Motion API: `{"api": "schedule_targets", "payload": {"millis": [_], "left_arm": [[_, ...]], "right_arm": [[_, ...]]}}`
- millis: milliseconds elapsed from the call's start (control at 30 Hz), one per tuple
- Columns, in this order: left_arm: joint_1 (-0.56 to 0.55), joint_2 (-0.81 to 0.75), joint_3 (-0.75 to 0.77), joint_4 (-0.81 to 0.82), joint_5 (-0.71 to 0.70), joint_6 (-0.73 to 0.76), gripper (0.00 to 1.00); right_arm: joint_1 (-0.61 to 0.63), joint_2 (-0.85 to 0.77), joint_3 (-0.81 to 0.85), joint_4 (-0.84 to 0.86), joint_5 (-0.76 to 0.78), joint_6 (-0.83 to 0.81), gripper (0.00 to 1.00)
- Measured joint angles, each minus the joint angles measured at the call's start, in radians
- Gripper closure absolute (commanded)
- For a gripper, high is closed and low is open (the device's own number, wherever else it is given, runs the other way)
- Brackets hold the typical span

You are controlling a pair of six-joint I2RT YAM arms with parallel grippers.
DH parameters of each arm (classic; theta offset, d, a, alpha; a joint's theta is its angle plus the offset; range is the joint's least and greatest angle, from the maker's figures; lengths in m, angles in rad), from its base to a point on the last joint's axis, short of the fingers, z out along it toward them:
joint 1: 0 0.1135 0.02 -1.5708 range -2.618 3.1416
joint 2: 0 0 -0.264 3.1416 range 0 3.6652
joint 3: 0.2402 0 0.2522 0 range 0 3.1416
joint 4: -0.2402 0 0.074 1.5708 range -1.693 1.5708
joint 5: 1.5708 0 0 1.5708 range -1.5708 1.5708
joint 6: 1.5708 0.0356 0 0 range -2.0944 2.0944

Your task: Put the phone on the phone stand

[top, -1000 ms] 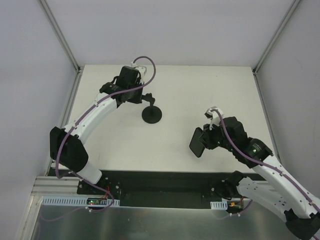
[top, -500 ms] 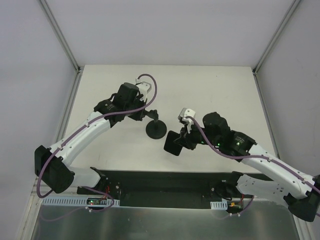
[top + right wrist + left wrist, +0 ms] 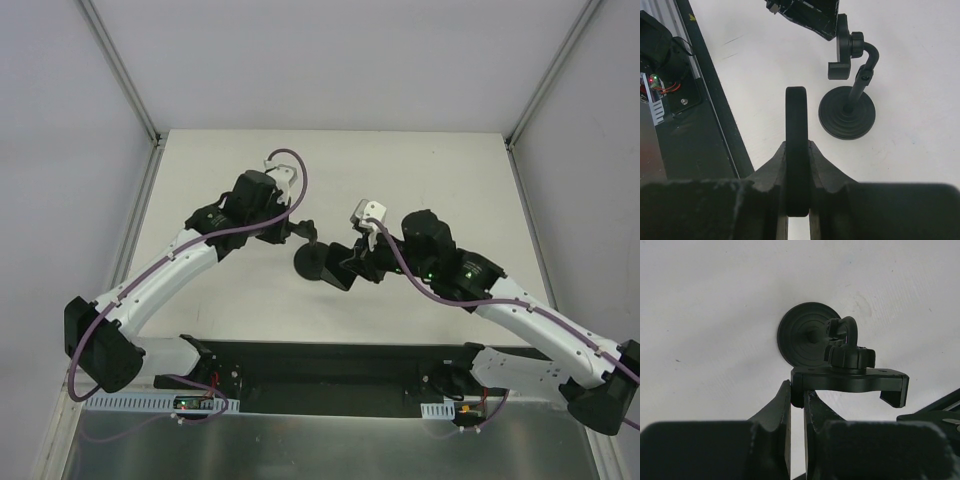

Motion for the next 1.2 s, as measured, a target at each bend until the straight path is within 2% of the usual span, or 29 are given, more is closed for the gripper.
{"api": "schedule_targets", "payload": {"millis": [300, 633, 833, 1067, 1200], "left_arm": [[-0.083, -0.006, -0.001, -0.02, -0.151, -0.133, 1.0], [-0.166, -0.006, 0.011, -0.062, -0.285, -0.25, 1.0], [-0.195, 0.0, 0.059, -0.135, -0.303, -0.29, 1.0], [-0.196, 0.018, 0.073, -0.146, -0.27, -0.33, 1.0], [-0.209, 0.019, 0.073, -0.146, -0.3, -0.362, 1.0]], "right_arm": [[-0.005, -0.088, -0.058, 0.011, 0.033, 0.029, 0.99], [-0.007, -0.195, -0.193, 0.028, 0.071, 0.07, 0.99], [-0.008, -0.255, -0.211, 0.034, 0.088, 0.08, 0.99], [-0.009, -0.292, -0.225, 0.05, 0.095, 0.09, 0.99], [-0.009, -0.294, -0.24, 0.049, 0.1, 0.097, 0.99]]}}
